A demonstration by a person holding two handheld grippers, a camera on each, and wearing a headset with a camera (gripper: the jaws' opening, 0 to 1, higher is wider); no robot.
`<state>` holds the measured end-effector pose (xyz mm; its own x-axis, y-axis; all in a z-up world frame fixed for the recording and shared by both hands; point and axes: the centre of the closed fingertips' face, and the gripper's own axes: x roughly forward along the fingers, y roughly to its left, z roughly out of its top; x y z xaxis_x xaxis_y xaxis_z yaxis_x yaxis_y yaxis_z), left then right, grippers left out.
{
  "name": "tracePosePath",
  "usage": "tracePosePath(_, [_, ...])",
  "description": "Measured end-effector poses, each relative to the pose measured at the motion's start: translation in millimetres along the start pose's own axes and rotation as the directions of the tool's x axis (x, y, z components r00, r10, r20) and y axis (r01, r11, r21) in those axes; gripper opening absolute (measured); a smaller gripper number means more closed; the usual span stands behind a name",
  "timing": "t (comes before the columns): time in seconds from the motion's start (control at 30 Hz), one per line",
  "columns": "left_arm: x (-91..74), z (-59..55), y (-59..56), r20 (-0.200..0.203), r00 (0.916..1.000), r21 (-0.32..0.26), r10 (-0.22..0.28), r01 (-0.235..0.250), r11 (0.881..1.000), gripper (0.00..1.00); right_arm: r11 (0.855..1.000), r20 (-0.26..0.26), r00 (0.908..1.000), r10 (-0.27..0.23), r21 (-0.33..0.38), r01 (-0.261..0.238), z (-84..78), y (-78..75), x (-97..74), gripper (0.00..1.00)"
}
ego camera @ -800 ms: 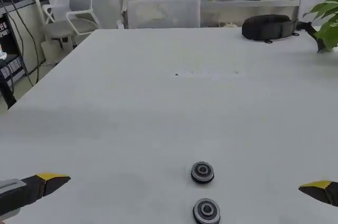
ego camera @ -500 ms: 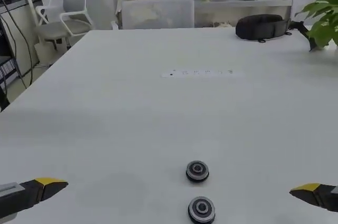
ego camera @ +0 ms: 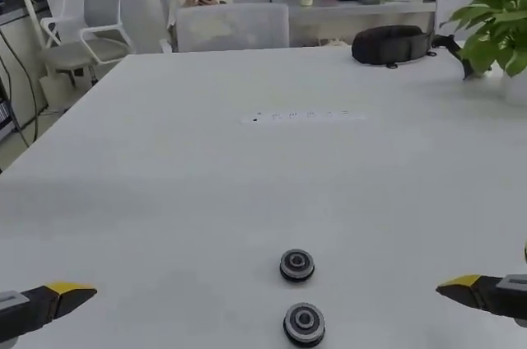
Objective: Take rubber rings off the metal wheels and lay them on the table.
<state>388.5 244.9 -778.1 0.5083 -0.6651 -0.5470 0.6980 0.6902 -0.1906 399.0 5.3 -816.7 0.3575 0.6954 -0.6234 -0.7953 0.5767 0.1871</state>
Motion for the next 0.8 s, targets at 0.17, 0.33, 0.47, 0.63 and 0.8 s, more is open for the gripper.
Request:
tracePosePath(0.17, [0.2,-1.3,-1.1,-0.002,1.0000,-0.002,-0.003,0.003,1.000,0.96,1.000,0.007,1.0000,-0.001,0.014,0.000,-0.2,0.4,-0.2,0.92])
tracePosePath(0.33, [-0.7,-1.4,0.1,0.008,1.0000,-0.015,-0.001,0.001,1.000,0.95,1.000,0.023,0.9997,-0.005,0.031,0.004,1.6,0.4,-0.5,0.92])
tracePosePath(0.47, [-0.4,-3.2,0.4,-0.004,1.0000,-0.008,-0.001,0.001,1.000,0.96,0.999,0.025,0.9997,-0.008,0.040,0.007,1.1,-0.9,-0.7,0.92])
tracePosePath(0.63, [0.5,-4.5,-0.4,-0.012,0.9999,-0.008,-0.007,0.007,1.000,0.95,0.999,0.022,0.9997,-0.006,0.047,0.005,0.0,0.0,-0.1,0.92])
tracePosePath(0.8, [0.8,-5.0,-0.7,-0.015,0.9998,-0.003,-0.010,0.010,1.000,0.95,0.999,0.017,0.9998,-0.003,0.041,0.003,-0.6,0.9,0.3,0.91])
